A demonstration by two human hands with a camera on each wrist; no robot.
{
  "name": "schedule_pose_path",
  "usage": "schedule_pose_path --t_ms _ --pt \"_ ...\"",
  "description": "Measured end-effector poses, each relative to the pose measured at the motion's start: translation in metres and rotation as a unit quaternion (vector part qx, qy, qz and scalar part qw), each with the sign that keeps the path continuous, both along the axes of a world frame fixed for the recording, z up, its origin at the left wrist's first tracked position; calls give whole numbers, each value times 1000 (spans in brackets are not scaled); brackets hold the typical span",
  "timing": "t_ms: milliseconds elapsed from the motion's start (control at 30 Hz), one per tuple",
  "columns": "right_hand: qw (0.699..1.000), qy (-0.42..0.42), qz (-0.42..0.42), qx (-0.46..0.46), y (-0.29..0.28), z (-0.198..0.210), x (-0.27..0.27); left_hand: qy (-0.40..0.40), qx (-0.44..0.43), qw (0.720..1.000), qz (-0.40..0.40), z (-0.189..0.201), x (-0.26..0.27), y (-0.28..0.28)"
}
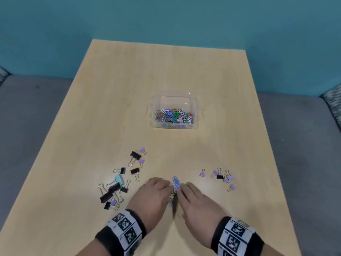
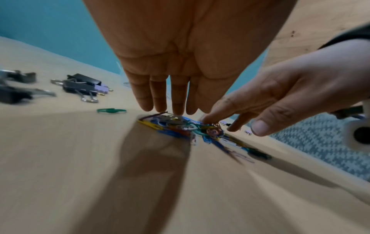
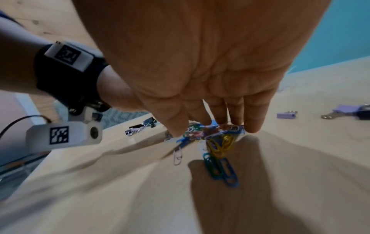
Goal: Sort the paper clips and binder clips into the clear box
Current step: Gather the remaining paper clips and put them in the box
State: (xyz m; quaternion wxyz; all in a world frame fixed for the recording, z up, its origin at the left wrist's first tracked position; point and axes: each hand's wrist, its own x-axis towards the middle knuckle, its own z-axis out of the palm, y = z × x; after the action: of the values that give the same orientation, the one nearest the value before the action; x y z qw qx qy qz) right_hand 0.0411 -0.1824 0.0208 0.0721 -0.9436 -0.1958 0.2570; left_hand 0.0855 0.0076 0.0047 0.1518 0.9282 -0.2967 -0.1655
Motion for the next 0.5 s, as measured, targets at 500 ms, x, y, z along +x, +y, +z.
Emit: schedule_pose_path --t_ms 500 --pt "977 15 -195 79 14 -11 0 57 -3 982 181 -2 -15 -8"
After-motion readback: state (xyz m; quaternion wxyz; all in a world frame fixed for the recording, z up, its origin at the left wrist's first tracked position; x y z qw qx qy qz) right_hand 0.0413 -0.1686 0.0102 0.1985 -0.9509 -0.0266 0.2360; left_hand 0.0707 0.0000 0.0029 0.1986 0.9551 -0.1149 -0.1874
